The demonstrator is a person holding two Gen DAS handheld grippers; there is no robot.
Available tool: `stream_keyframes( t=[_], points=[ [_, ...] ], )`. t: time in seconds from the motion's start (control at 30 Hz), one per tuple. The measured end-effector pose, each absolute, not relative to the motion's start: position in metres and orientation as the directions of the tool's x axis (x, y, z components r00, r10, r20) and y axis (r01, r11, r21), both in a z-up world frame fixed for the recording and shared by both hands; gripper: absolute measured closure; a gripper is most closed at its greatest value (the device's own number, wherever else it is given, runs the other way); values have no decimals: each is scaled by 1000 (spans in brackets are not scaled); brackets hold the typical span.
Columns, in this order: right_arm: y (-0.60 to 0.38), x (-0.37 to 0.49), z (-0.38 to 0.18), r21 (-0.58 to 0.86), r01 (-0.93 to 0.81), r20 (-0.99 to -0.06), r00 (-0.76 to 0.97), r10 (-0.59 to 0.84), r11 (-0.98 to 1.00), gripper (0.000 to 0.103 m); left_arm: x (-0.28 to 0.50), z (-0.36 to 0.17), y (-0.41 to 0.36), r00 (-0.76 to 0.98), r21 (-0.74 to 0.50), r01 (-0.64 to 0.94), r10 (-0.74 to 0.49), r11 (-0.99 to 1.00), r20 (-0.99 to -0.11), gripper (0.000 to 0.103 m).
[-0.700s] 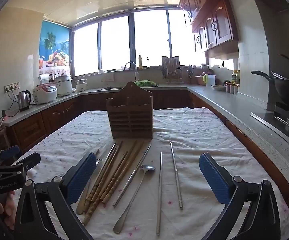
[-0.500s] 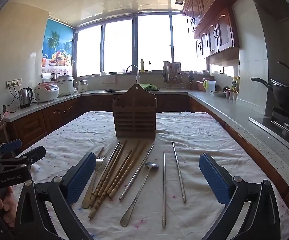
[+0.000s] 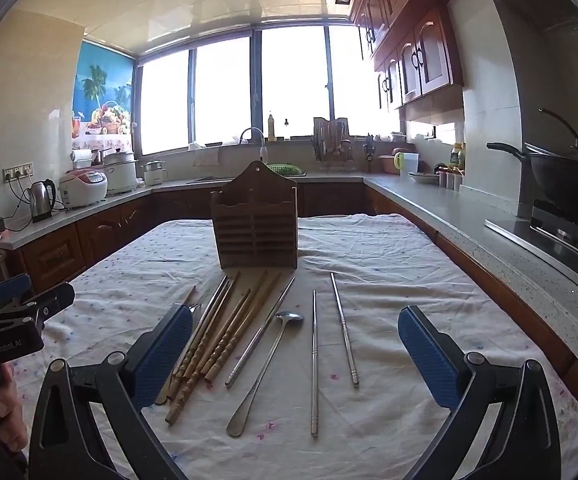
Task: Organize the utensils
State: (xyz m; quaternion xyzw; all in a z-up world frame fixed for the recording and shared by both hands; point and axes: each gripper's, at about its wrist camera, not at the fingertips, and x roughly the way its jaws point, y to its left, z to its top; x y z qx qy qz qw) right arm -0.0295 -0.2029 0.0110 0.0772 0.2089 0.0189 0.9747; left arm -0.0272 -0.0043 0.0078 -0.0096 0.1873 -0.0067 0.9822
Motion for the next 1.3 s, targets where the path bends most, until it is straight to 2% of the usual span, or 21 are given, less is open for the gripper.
stream_keyframes(
  t=[0.1, 1.3],
  points=[
    [-193, -37, 10, 132, -10, -394, 917, 62, 991, 0, -27, 9, -6, 929, -18, 11, -17, 1000, -369, 0],
    [-195, -35, 7, 186, -73, -384, 913, 141, 980, 0, -26, 5, -6, 926, -10, 15, -17, 1000, -377, 0]
  ],
)
